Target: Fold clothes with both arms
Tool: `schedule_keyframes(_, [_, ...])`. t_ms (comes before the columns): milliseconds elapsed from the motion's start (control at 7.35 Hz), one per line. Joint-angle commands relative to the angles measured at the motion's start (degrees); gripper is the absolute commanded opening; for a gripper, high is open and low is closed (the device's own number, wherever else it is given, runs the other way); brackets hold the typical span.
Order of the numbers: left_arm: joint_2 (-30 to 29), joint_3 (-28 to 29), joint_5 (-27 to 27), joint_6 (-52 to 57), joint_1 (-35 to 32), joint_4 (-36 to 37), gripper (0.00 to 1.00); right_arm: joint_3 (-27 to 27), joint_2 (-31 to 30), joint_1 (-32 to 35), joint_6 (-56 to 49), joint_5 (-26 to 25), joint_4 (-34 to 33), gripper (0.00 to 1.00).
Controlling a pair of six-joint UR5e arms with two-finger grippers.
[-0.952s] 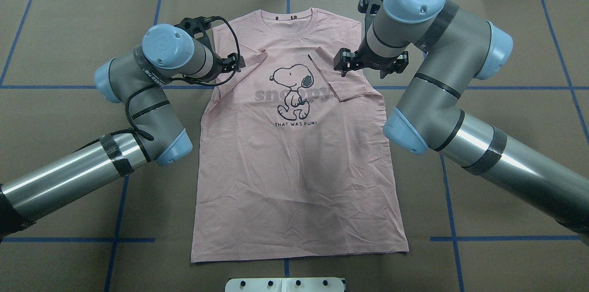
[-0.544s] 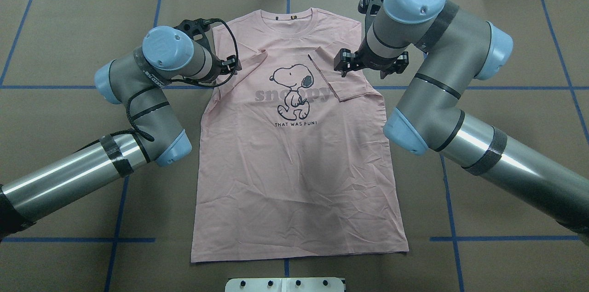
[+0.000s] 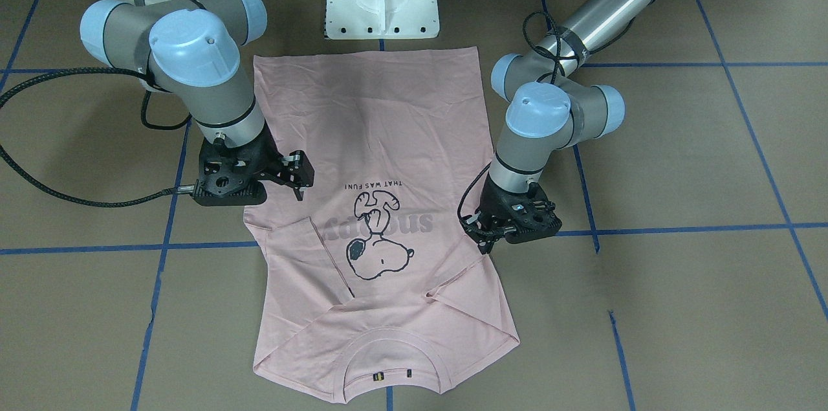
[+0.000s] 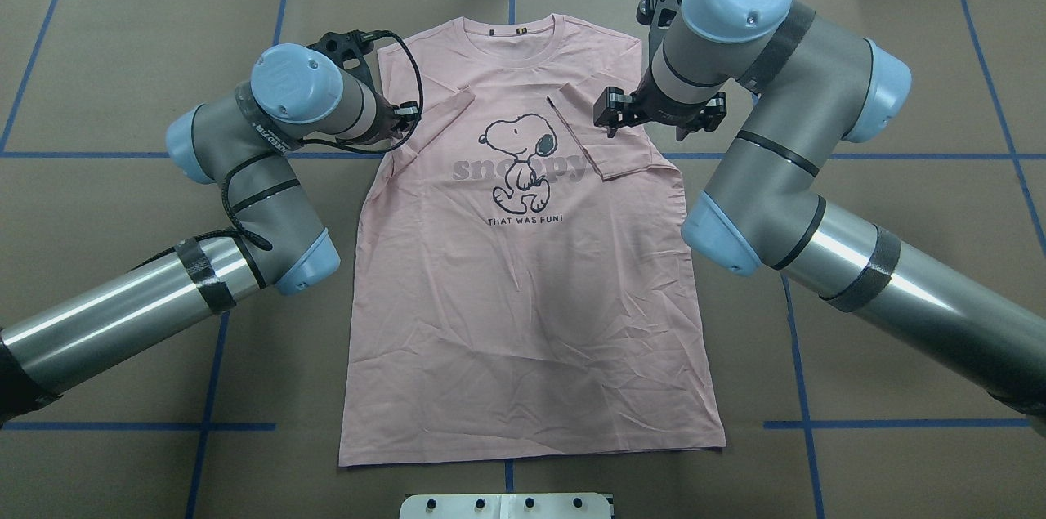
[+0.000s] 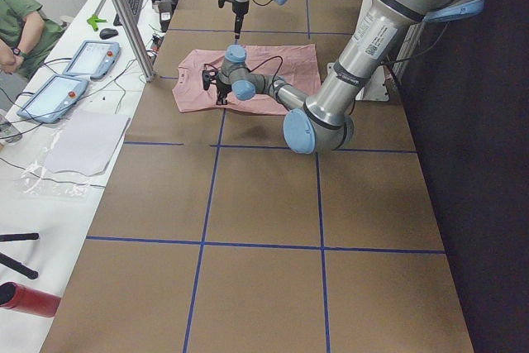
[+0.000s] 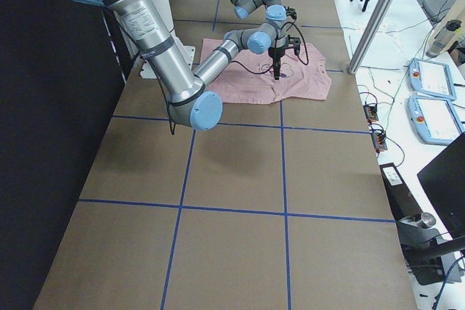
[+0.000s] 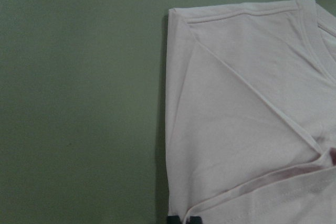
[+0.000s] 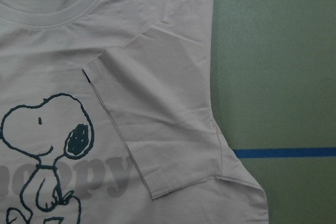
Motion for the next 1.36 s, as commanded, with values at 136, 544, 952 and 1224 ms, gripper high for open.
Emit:
schedule_keyframes(136, [0.0,-0.5,0.0,0.1,-0.1,0.1,0.30,0.0,0.0,0.0,0.0,0.0,0.0,1.00])
schedule_keyframes(544, [1.2,-2.7,-0.2,0.1,-0.3,0.2,0.32,0.0,0.0,0.0,0.0,0.0,0.0,1.00])
schedule_keyframes(952, [1.3,-2.8,-0.2,0.0,-0.3,0.2,0.08,0.0,0.0,0.0,0.0,-0.1,0.0,1.00])
schedule_keyframes(1224, [0.9,-2.9,-0.3,0.0,-0.2,0.2,0.00,0.0,0.0,0.0,0.0,-0.1,0.0,1.00])
